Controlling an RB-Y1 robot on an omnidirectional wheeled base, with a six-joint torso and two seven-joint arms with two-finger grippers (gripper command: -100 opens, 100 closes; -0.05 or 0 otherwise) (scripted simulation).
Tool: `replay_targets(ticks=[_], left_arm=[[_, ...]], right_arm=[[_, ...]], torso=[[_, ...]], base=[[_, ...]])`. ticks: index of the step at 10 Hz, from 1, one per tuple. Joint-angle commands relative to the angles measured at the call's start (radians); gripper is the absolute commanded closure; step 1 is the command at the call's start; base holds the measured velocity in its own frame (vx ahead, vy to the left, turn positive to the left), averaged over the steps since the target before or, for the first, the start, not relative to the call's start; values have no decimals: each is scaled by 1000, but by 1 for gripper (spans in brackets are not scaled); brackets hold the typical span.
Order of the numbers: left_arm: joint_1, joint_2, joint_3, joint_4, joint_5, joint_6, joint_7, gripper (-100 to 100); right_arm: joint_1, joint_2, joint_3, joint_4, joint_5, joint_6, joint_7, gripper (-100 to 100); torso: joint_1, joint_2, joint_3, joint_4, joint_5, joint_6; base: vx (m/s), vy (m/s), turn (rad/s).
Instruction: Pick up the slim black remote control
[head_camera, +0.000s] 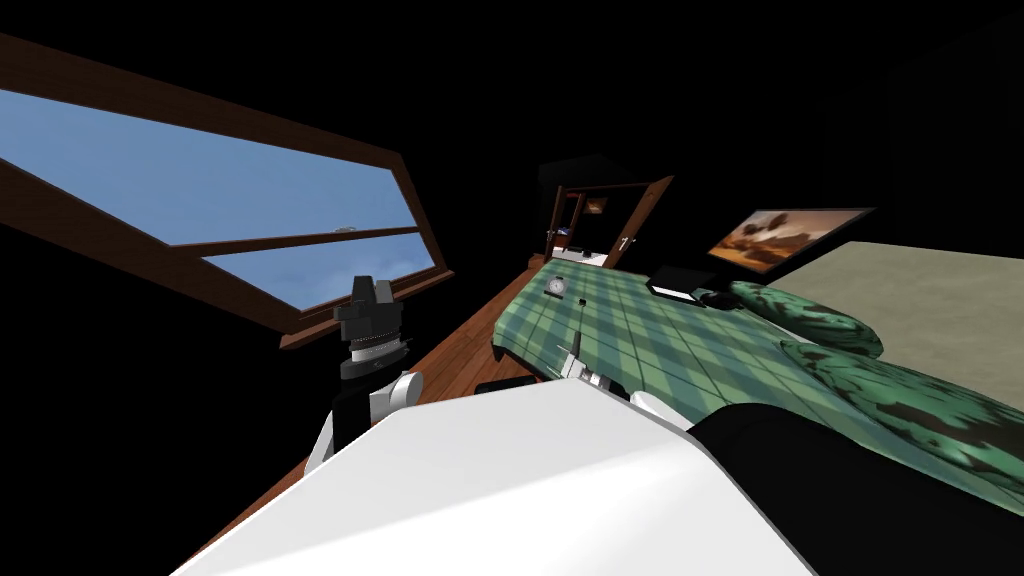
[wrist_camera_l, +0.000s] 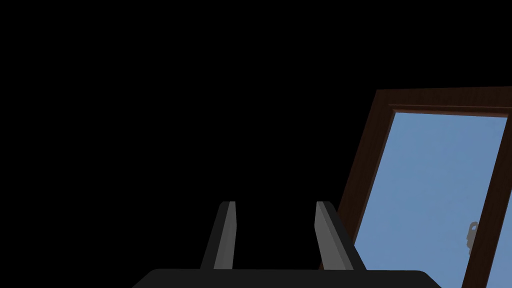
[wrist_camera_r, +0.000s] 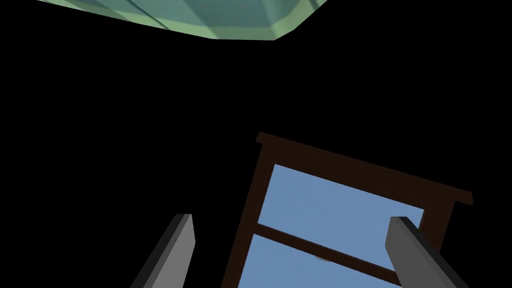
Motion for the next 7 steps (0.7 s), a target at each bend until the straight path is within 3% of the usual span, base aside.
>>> replay_targets(ticks=[1,4,6,7], left_arm=[[0,0,0,0,0,0,0,0],[0,0,0,0,0,0,0,0],[0,0,0,0,0,0,0,0],[0,0,0,0,0,0,0,0]], right_arm=[[5,-7,6,-6,35,11,1,-100],[26,-71,31,51,131,8,43,-100],[26,-71,31,51,174,8,43,-100],[34,-101,43,80,211,7,60,-100]], torso=[[0,0,0,0,0,0],[0,1,0,0,0,0],[0,-1,-1,0,0,0],[1,1,1,0,0,0]], base=[[22,-8,-12],[50,-12,110],[38,-16,21],[41,-9,129]])
